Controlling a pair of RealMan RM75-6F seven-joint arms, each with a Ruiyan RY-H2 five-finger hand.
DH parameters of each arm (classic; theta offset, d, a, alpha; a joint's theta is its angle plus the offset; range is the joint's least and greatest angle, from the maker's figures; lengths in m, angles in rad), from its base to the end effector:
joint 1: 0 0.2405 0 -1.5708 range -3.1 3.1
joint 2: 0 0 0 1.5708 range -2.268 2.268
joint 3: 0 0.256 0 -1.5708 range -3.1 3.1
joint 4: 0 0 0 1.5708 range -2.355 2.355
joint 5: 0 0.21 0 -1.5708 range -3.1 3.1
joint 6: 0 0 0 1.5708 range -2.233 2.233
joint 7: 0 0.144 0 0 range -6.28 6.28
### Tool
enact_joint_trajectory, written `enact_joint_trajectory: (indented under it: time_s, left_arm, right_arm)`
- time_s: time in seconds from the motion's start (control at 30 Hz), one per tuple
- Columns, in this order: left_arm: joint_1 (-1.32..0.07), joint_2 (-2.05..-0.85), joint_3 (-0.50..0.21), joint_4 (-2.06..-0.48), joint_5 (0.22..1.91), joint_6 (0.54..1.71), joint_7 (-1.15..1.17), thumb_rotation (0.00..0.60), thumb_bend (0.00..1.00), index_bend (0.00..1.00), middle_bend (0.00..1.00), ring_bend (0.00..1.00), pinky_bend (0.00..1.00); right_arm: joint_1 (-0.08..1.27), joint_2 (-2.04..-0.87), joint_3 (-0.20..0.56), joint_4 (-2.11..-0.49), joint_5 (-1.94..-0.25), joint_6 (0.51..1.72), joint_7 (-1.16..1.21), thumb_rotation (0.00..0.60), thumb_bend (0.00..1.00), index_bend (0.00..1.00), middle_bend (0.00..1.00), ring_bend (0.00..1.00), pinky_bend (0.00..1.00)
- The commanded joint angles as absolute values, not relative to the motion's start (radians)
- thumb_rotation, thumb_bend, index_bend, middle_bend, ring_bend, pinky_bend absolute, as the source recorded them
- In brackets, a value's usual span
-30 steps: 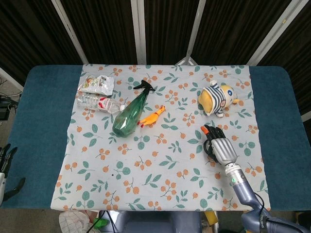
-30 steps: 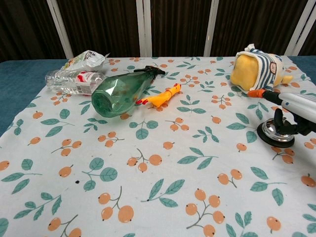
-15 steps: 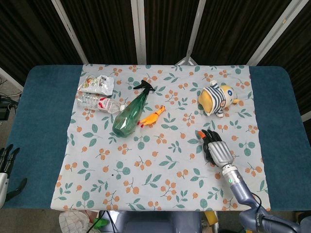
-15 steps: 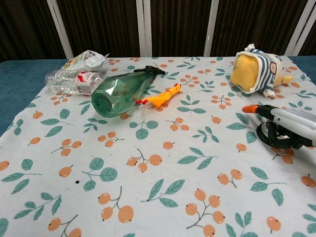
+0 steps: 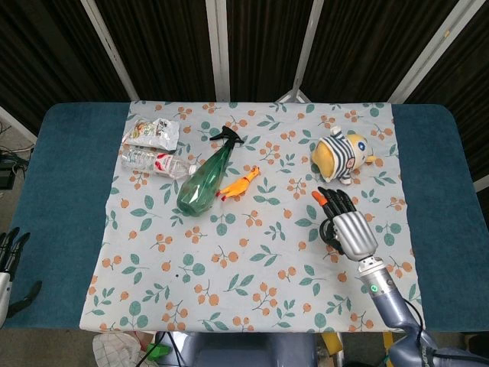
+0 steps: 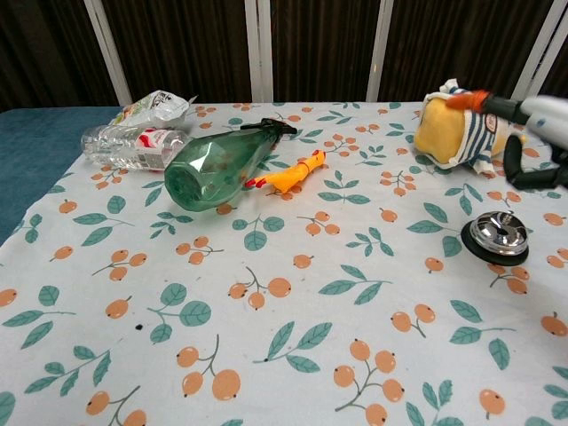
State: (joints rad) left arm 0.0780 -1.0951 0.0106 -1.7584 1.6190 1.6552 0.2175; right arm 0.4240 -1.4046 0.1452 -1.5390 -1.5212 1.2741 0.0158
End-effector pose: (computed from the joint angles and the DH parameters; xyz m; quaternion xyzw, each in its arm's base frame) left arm -0.2880 0.1192 0.1647 -0.5890 -0.3524 -0.3654 0.6288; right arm -0.2070 -0.2827 0.0593 0.6524 -0.3787 0.5012 0.4241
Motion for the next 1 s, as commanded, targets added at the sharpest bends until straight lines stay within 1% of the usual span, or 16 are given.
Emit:
enact_joint_trajectory:
  time_s: [0.03, 0.13, 0.27, 0.37, 0.53, 0.8, 1.0]
  left_arm:
    - [0.08, -1.094, 0.013, -1.759, 1.622, 1.658, 0.216, 0.6, 0.4, 0.06, 0.0, 0.03, 0.16]
    - [0.083, -1.093, 0.012, -1.759, 1.623, 1.663, 0.211, 0.6, 0.4, 0.06, 0.0, 0.03, 0.16]
    - [0.084, -1.092, 0.012, -1.758, 1.629, 1.671, 0.197, 0.6, 0.4, 0.06, 0.0, 0.03, 0.16]
    - [0.082, -1.093, 0.018, -1.755, 1.64, 1.665, 0.198, 0.6, 0.4, 0.06, 0.0, 0.03, 0.16]
    - [0.084, -1.095, 0.014, -1.748, 1.652, 1.681, 0.189, 0.6, 0.4, 0.06, 0.0, 0.02, 0.16]
    - [0.087, -1.104, 0.017, -1.725, 1.675, 1.698, 0.182, 0.6, 0.4, 0.05, 0.0, 0.01, 0.17]
    - [0.084, -1.103, 0.011, -1.727, 1.662, 1.69, 0.184, 0.6, 0.4, 0.05, 0.0, 0.01, 0.16]
  right_arm:
    - [0.345, -1.247, 0.158, -1.732, -1.6, 1.433, -0.033, 0.6, 1.0, 0.01, 0.0, 0.0, 0.0]
    - [0.282, -1.178, 0.122, -1.799, -1.652, 1.514, -0.066, 0.6, 1.0, 0.01, 0.0, 0.0, 0.0]
    - [0.201, -1.156, 0.066, -1.8, -1.724, 1.622, -0.083, 0.6, 1.0, 0.01, 0.0, 0.0, 0.0]
    - [0.148, -1.138, 0.011, -1.78, -1.746, 1.651, -0.081, 0.6, 1.0, 0.01, 0.0, 0.0, 0.0]
    - [0.108, -1.146, -0.019, -1.749, -1.742, 1.653, -0.124, 0.6, 1.0, 0.01, 0.0, 0.0, 0.0]
    - [0.083, -1.205, -0.006, -1.689, -1.693, 1.641, -0.168, 0.6, 1.0, 0.01, 0.0, 0.0, 0.0]
    - [0.079, -1.217, 0.013, -1.678, -1.672, 1.637, -0.194, 0.6, 1.0, 0.01, 0.0, 0.0, 0.0]
